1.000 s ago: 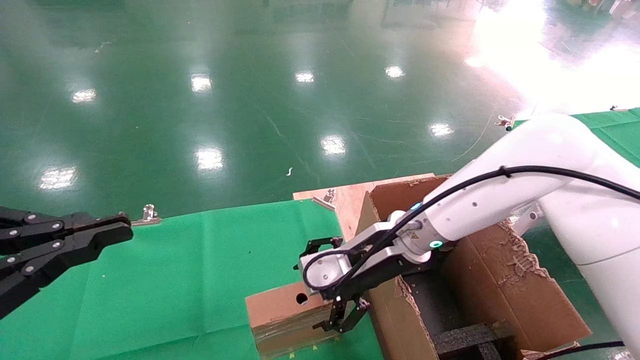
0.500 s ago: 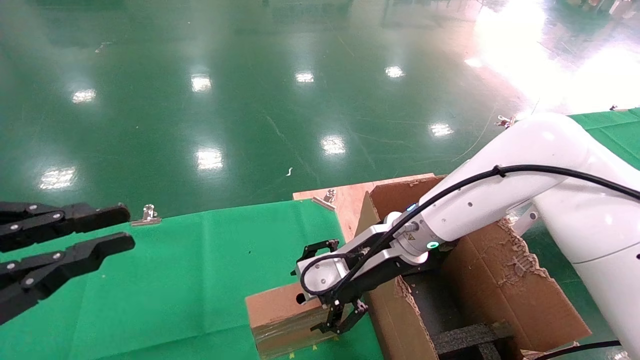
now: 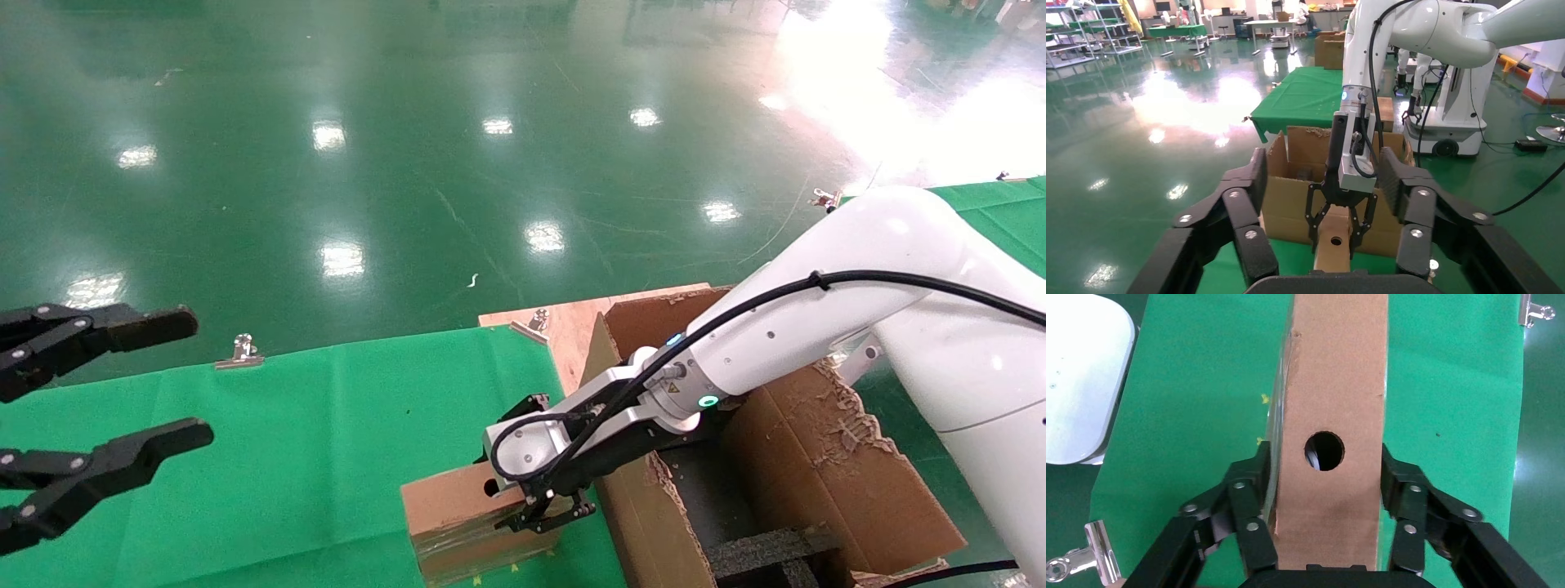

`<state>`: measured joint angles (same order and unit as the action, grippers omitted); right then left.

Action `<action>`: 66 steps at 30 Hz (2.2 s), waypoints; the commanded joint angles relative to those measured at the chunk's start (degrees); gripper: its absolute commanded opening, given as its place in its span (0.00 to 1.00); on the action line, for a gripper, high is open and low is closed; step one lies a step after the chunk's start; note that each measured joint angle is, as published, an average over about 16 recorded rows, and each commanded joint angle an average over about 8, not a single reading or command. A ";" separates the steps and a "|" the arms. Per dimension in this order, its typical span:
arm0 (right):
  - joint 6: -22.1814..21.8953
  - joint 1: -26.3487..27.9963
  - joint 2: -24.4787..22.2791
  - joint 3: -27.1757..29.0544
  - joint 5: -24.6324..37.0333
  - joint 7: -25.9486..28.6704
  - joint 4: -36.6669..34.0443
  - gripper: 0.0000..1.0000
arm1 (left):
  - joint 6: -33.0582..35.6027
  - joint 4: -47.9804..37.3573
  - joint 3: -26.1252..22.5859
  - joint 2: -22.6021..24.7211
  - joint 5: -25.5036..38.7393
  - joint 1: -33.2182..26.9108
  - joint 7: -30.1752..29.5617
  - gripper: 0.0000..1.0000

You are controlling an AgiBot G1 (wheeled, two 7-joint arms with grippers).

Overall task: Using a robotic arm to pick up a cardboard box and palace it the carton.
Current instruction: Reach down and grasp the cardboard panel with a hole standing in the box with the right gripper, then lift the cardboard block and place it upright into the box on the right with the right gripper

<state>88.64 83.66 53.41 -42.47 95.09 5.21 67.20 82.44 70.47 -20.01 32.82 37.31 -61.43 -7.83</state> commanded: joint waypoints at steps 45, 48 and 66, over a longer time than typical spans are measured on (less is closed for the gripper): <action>2.80 34.01 -12.25 -16.81 -20.27 -17.63 -25.11 0.00 | 0.00 0.00 0.00 0.00 0.00 0.00 0.00 1.00; 2.77 35.73 -14.91 -19.19 -21.18 -17.86 -27.32 0.00 | 0.00 0.00 0.00 0.00 0.00 0.00 0.00 1.00; 1.70 38.03 -30.02 -29.52 -21.82 -17.71 -35.63 0.00 | 0.00 0.00 0.00 0.00 0.00 0.00 0.00 1.00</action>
<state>90.47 121.61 23.80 -71.62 72.77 -12.09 31.48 82.44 70.47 -20.01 32.82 37.31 -61.43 -7.83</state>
